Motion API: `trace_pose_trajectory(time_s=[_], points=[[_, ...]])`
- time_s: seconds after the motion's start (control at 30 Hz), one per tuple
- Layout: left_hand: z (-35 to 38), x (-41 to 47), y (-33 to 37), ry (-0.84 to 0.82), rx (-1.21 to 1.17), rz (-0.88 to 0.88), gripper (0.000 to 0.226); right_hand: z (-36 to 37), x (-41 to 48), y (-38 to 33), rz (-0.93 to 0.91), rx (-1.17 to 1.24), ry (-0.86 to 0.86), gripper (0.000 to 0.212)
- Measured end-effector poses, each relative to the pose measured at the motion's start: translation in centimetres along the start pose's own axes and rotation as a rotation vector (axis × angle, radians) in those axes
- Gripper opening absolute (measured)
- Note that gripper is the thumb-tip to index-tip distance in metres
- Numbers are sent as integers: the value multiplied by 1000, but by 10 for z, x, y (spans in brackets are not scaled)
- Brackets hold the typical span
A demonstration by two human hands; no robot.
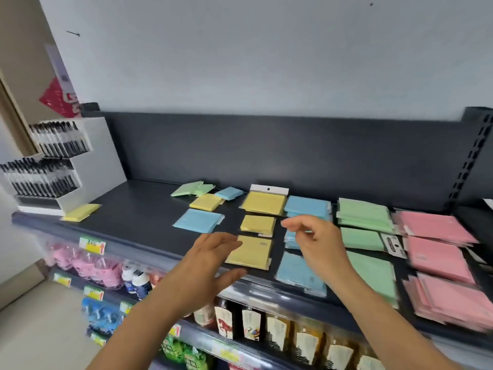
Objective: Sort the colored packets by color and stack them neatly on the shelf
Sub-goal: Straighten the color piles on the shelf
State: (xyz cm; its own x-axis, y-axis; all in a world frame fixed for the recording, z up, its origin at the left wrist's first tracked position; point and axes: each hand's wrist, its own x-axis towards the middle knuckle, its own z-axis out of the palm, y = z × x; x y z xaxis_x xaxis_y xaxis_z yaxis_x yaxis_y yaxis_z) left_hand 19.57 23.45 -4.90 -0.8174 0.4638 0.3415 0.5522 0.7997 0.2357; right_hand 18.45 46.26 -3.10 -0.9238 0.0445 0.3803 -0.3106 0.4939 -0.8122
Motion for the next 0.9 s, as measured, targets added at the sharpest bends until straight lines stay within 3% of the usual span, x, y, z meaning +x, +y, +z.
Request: trace_pose_trajectory(time_s=[0.2,0.4,0.6,0.9], points=[[-41,-35,-107,34,70,-48,76,92,10,-43,-3,-204,-160,35],[-82,-58,-189,8,161,-113,64,139,37,-70,-11,-582,-326,54],[-82,-55,-237,14,141,-118,59,173,63,-78,16,-674,-325,56],[-48,11,-274,-71,128,-88,60,206,141,-30,123,-813,-416,68]])
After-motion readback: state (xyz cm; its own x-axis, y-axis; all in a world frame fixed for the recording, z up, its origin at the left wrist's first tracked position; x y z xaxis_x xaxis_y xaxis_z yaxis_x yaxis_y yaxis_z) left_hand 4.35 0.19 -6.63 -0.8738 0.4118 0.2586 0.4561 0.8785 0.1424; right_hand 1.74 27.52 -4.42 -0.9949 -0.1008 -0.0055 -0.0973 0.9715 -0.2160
